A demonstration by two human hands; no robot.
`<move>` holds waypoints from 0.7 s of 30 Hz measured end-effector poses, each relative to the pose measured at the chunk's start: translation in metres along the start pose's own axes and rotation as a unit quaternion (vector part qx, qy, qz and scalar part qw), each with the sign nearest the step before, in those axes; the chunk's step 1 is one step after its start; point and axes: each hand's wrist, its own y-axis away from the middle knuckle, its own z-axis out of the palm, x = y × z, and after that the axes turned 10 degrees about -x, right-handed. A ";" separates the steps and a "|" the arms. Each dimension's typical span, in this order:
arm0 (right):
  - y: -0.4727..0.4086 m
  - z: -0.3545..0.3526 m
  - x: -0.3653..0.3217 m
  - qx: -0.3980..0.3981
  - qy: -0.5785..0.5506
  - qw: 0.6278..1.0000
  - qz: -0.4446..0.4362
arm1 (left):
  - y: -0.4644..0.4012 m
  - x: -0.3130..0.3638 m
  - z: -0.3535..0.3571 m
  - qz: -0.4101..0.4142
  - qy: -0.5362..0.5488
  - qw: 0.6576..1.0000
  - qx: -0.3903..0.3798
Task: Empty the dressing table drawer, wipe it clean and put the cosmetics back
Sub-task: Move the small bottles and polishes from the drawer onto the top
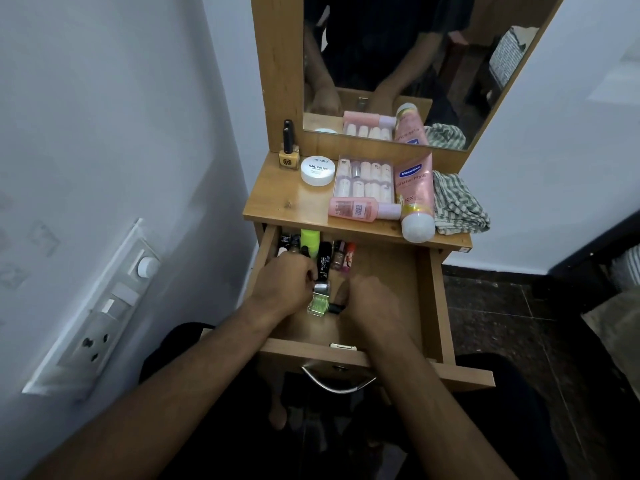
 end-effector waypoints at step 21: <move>0.042 -0.076 -0.015 0.237 -0.313 0.903 -0.178 | 0.026 -0.027 -0.030 0.087 0.171 0.976 0.098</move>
